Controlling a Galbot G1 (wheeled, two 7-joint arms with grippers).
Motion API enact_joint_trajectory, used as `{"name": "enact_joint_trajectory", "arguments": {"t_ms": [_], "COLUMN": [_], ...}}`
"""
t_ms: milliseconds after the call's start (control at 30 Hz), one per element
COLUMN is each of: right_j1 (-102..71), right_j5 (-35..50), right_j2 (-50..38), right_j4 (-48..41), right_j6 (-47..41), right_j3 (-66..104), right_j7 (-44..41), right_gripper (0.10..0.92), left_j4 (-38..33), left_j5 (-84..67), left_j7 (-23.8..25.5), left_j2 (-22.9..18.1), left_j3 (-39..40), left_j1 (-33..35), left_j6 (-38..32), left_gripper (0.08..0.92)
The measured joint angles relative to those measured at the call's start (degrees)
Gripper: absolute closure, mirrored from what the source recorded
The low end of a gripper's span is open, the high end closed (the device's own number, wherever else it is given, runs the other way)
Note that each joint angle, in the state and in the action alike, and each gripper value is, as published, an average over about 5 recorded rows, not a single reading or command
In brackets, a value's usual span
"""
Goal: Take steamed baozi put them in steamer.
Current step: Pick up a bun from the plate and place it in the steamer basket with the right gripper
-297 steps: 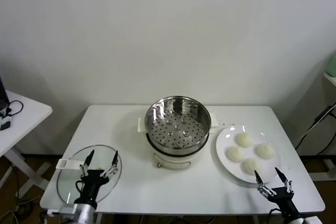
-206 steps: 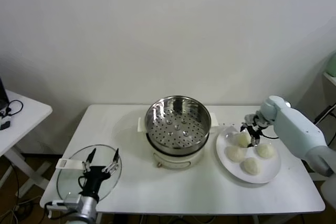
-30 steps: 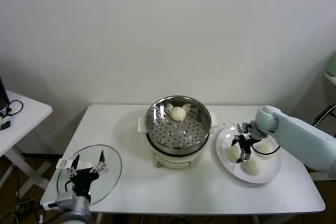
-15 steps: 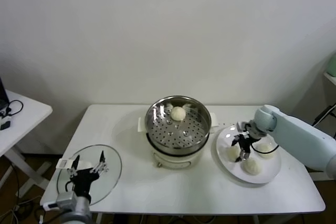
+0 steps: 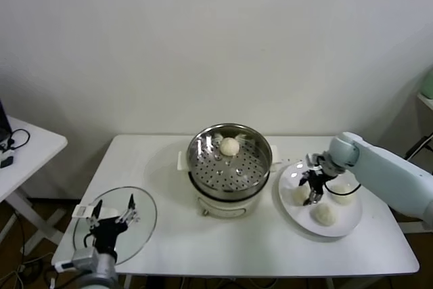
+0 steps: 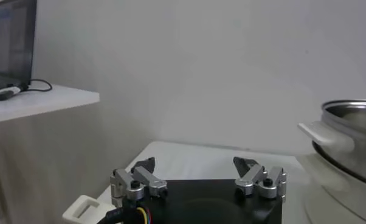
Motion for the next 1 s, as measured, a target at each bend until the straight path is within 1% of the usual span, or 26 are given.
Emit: {"name": "enact_joint_trajectory", "arguments": {"t_ms": [200,500,767,1000], "right_j1": [7.5,24.7,35.3,37.3], "right_j5": [4.5,16.2,25.3,29.8], "right_j2": [-0.8,0.5,4.5,10.0], "right_j4": [1.2,2.9,4.5,5.0], "right_j6": [-0.1,-0.3,-2.1,-4.7], "right_j3": [-4.7,-17.3,-24.6,-26.2], "right_j7": [-0.3,-0.9,-0.5,1.6], "right_gripper": [0.321,0.321,0.321,0.321], "left_j4": [-0.5,-1.5,-2.3,-2.9], "left_j5": [-0.2,-0.2,-0.1,0.4], "left_j7": [0.0,0.5,1.2,2.0], "left_j2": [0.0,0.0,0.2,0.2], "left_j3": [0.1,0.6,0.9,1.1], "left_j1": [-0.1,-0.1,-0.2,0.3], "left_j6": [0.2,0.4,0.2,-0.4], "left_gripper": [0.177,0.177,0.177,0.177]}}
